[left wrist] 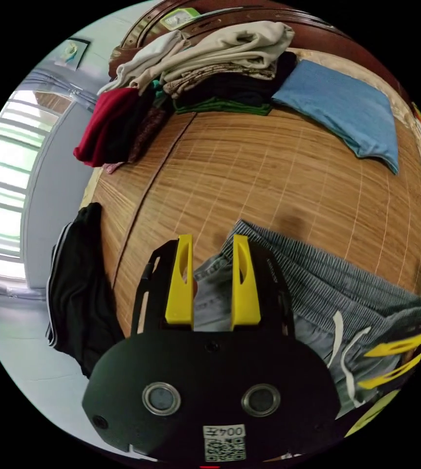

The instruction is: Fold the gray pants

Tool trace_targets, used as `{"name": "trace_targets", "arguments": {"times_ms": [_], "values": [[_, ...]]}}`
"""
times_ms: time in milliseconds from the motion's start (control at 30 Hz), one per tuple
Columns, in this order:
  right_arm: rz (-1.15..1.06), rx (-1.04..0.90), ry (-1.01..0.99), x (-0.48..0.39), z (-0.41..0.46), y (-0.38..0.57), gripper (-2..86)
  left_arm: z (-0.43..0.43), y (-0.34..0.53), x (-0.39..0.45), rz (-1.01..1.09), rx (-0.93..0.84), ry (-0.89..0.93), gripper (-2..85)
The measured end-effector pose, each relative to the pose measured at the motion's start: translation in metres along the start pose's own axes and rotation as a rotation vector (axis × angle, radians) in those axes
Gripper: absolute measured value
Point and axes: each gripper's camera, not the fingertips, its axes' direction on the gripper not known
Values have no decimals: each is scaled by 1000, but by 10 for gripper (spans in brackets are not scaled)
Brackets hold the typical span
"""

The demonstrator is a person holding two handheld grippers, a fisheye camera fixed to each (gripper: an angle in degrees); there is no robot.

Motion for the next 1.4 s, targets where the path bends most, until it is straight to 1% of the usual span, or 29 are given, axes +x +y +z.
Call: {"name": "trace_targets", "arguments": {"times_ms": [100, 200, 267, 300, 367, 400, 433, 500, 600, 633, 700, 767, 800, 867, 900, 967, 1000, 1033, 1067, 1100, 1167, 1233, 1267, 1300, 1333, 1367, 1400], "values": [[21, -16, -23, 4, 6, -3, 96, 22, 7, -17, -74, -11, 47, 126], [34, -31, -39, 3, 14, -5, 90, 32, 25, -53, -200, 24, 183, 112], [43, -42, -26, -1, 22, -6, 91, 30, 37, -71, -209, 65, 276, 67], [47, -46, -14, -2, 25, -6, 92, 27, 39, -72, -198, 75, 265, 56], [45, -92, 71, -8, 38, -7, 98, 7, 41, -73, -223, 127, 87, 26], [36, -106, 91, -11, 42, -7, 98, 3, 40, -75, -232, 145, 61, 21], [18, -125, 129, -17, 49, -6, 96, -4, 37, -84, -255, 181, 73, 17], [-6, -125, 170, -24, 57, -3, 90, -4, 27, -102, -298, 182, 127, 12], [-20, -128, 191, -29, 67, -1, 81, 9, 7, -125, -325, 65, 192, 9], [-26, -130, 196, -31, 71, 0, 80, -1, 9, -134, -327, 73, 186, 9], [-41, -136, 212, -38, 78, 1, 81, -35, 28, -157, -363, 177, 173, 8], [-67, -144, 237, -48, 88, 3, 86, -92, 79, -195, -399, 301, 215, 7], [-73, -148, 243, -51, 90, 3, 86, -106, 98, -204, -411, 327, 218, 7], [-120, -173, 293, -65, 102, 7, 94, -157, 193, -238, -473, 381, 236, 6], [-143, -182, 315, -71, 106, 8, 96, -167, 221, -246, -489, 380, 244, 6], [-258, -217, 459, -99, 127, 20, 100, -200, 342, -267, -591, 333, 271, 5], [-282, -221, 495, -106, 133, 24, 102, -208, 374, -268, -617, 315, 275, 5], [-320, -209, 569, -119, 144, 33, 101, -224, 439, -266, -678, 279, 277, 5], [-325, -172, 626, -129, 152, 44, 99, -241, 501, -256, -720, 263, 273, 5], [-330, -152, 640, -132, 155, 49, 94, -249, 530, -248, -738, 249, 268, 5], [-318, -92, 648, -139, 165, 62, 69, -274, 629, -212, -823, 182, 237, 7], [-313, -90, 602, -142, 163, 65, 39, -281, 682, -186, -869, 150, 235, 10], [-277, -99, 581, -143, 155, 66, 22, -282, 706, -174, -899, 128, 231, 13], [-256, -96, 554, -143, 147, 67, 17, -282, 715, -170, -916, 128, 235, 15], [-229, -45, 489, -147, 123, 71, 11, -281, 727, -165, -940, 143, 258, 17], [-227, 34, 464, -151, 93, 78, 9, -278, 733, -165, -953, 150, 270, 18], [-231, 71, 470, -152, 77, 82, 11, -276, 734, -166, -956, 148, 271, 18]]}}
